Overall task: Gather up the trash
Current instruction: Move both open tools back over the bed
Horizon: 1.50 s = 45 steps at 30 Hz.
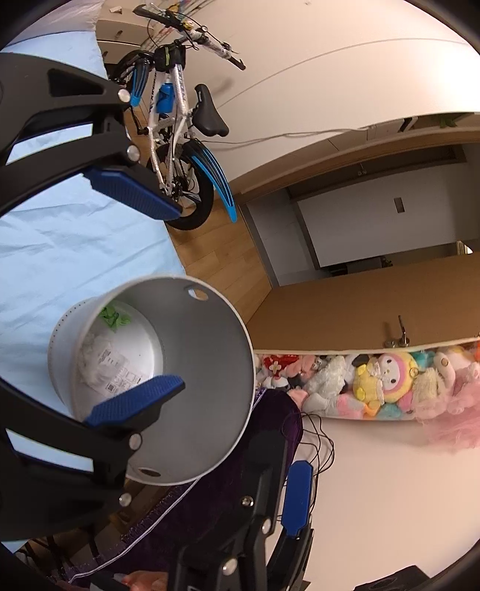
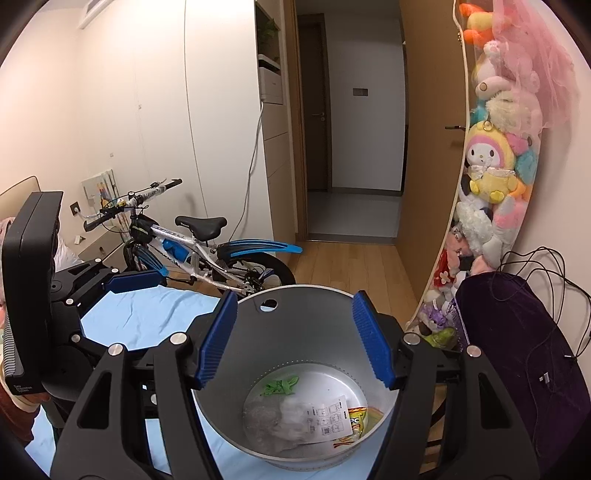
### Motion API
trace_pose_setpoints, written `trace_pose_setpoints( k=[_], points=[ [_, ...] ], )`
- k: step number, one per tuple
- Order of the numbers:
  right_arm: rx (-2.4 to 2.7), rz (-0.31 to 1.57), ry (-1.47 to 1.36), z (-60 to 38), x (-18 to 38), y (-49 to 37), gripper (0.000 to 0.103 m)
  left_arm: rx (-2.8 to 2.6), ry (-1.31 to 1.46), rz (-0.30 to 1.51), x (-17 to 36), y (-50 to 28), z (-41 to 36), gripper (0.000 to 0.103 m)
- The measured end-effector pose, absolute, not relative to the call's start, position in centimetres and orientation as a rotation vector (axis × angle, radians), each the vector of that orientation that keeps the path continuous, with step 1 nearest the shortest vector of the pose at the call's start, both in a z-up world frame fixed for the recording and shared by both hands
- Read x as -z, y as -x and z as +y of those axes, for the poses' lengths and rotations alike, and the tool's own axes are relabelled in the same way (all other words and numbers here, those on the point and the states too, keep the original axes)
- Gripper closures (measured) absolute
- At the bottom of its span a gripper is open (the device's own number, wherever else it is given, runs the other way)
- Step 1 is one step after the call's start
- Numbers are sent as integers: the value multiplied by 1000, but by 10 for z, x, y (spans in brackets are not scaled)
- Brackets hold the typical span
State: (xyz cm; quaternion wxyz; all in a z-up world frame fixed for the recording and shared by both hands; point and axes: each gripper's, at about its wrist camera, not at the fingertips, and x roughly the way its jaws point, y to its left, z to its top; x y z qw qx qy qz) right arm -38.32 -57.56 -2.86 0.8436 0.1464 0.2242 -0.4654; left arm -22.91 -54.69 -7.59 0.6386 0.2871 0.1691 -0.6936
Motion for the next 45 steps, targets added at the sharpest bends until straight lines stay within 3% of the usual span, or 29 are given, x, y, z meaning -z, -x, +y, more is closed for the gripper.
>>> trace_pose_setpoints(
  k=[11, 19, 27, 45],
  points=[
    [837, 511, -245, -555, 28, 325, 41, 1429, -530, 440, 67, 161, -495, 17],
    [576, 590, -186, -518, 45, 230, 40, 1141, -473, 476, 78, 90, -415, 17],
    [214, 645, -138, -440, 68, 112, 32, 777, -373, 517, 87, 17, -294, 17],
    [-348, 692, -14, -174, 135, -79, 32, -31, -163, 619, 142, -81, -3, 17]
  ],
)
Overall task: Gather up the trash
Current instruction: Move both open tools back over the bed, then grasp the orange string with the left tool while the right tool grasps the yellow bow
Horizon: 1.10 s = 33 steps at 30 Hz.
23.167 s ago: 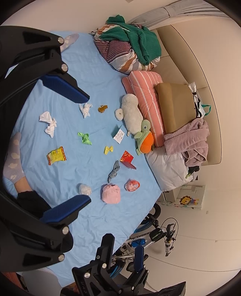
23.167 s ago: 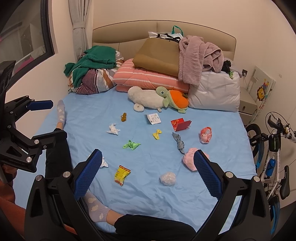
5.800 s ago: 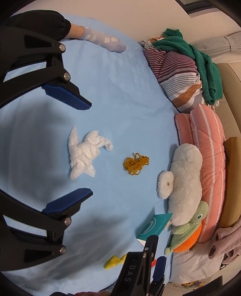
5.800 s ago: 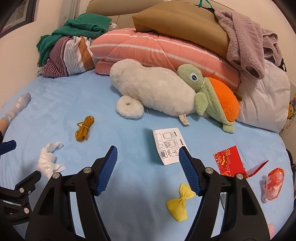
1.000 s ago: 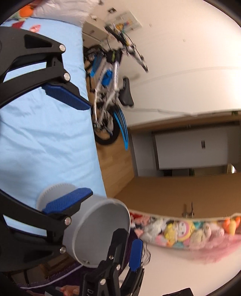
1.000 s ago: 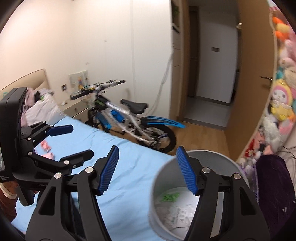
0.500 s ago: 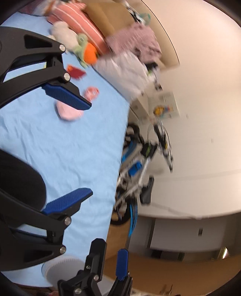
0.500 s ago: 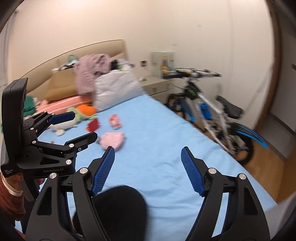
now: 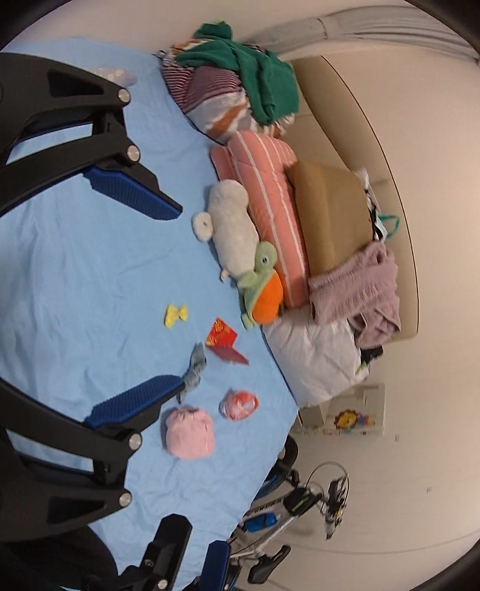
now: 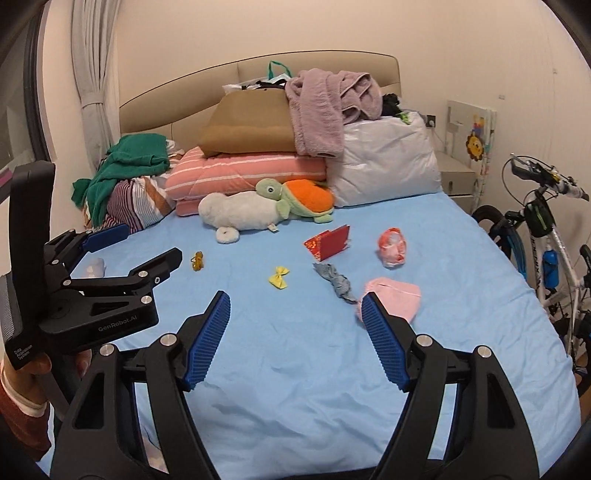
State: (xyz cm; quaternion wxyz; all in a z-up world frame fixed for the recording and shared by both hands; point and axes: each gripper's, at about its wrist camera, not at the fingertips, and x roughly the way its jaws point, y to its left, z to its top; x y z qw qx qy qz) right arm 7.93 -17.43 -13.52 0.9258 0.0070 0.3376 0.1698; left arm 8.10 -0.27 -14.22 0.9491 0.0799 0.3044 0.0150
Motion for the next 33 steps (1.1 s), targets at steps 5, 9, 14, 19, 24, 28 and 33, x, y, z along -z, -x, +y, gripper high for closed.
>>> trace_pose_setpoints(
  k=[5, 9, 14, 19, 24, 28, 33],
  points=[
    [-387, 728, 28, -127, 164, -116, 40, -129, -106, 684, 171, -105, 52, 17],
    [-396, 747, 72, -100, 186, -141, 47, -180, -112, 706, 192, -123, 78, 17],
    [-400, 767, 91, -76, 212, -175, 51, -213, -99, 735, 220, -149, 105, 17],
    [-403, 781, 91, -56, 235, -209, 51, -233, -74, 765, 248, -178, 130, 17],
    [-411, 782, 102, -39, 261, -242, 51, -257, -70, 780, 274, -214, 152, 17],
    [-412, 790, 111, -27, 285, -265, 51, -264, -66, 777, 291, -238, 165, 17],
    [-385, 802, 122, -19, 321, -291, 51, -281, -81, 786, 315, -264, 175, 17]
  ],
)
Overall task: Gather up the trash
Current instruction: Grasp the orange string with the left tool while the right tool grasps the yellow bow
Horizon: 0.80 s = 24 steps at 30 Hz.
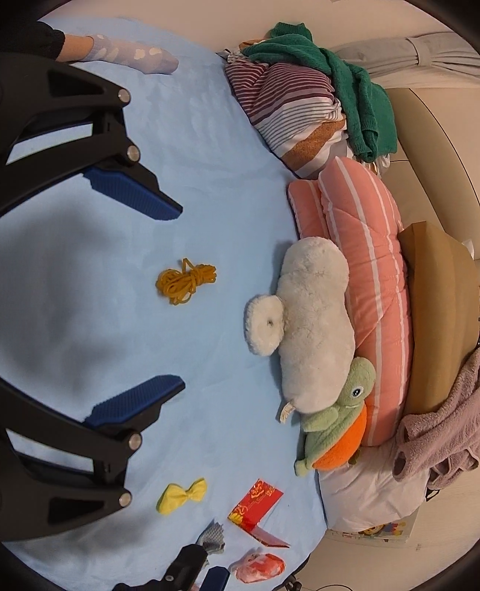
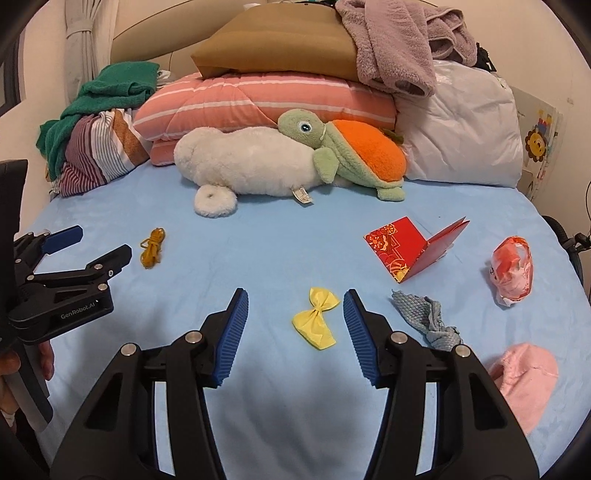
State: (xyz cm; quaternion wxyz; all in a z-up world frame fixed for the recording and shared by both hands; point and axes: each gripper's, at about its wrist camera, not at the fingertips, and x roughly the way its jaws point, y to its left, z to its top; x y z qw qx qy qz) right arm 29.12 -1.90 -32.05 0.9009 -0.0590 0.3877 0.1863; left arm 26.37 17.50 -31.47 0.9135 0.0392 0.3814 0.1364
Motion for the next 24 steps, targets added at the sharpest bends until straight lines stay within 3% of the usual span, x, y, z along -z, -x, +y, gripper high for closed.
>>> trace_pose_setpoints(
  k=[17, 19, 24],
  points=[
    [-334, 922, 127, -3, 409, -344, 51, -306, -67, 864, 377, -318, 219, 17],
    [-336, 915, 138, -1, 409, -345, 56, -304, -75, 872, 382, -321, 219, 17],
    [-359, 920, 139, 1, 407, -354, 82, -267, -121, 901, 394, -333, 209, 20]
  ],
)
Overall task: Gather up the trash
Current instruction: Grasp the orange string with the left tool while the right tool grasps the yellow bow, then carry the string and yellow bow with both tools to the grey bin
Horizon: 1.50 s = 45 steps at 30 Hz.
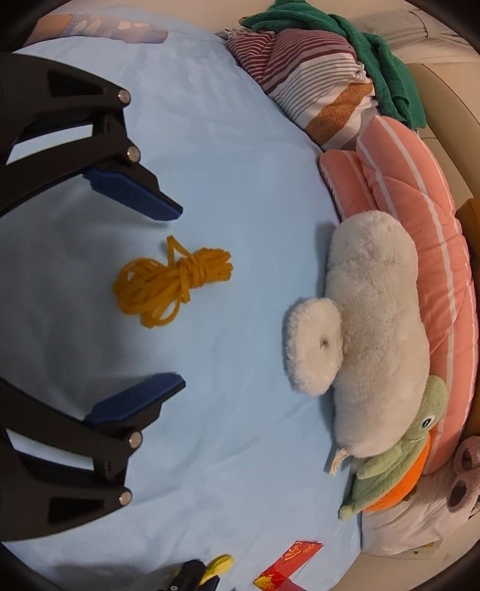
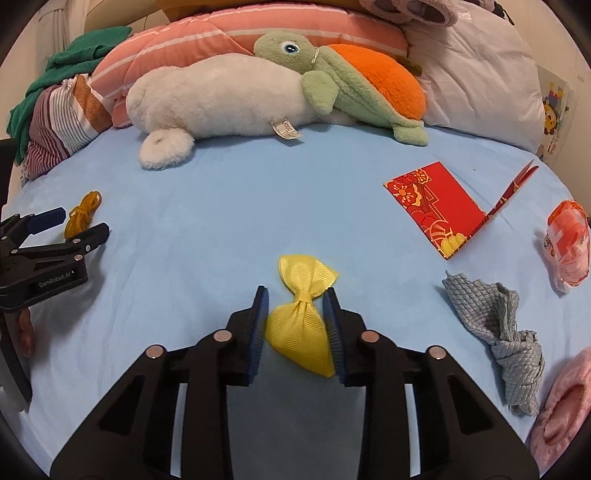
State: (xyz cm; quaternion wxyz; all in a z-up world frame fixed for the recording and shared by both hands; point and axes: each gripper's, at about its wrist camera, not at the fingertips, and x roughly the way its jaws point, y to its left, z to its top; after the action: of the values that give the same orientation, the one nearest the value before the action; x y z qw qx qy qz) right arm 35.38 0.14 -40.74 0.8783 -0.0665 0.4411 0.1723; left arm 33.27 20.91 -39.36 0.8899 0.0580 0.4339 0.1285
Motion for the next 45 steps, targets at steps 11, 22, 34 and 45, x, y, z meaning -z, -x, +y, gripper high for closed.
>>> trace_pose_setpoints(
  k=[11, 22, 34, 45],
  points=[
    [-388, 908, 151, -3, 401, -357, 96, -206, -222, 887, 391, -348, 183, 78],
    [-386, 895, 121, -16, 389, -351, 96, -68, -271, 858, 376, -333, 129, 97],
    [-383, 886, 82, -37, 362, -331, 96, -17, -309, 837, 356, -301, 85, 97],
    [-370, 851, 65, -75, 311, -273, 96, 29, -314, 805, 312, -241, 49, 97]
  ],
)
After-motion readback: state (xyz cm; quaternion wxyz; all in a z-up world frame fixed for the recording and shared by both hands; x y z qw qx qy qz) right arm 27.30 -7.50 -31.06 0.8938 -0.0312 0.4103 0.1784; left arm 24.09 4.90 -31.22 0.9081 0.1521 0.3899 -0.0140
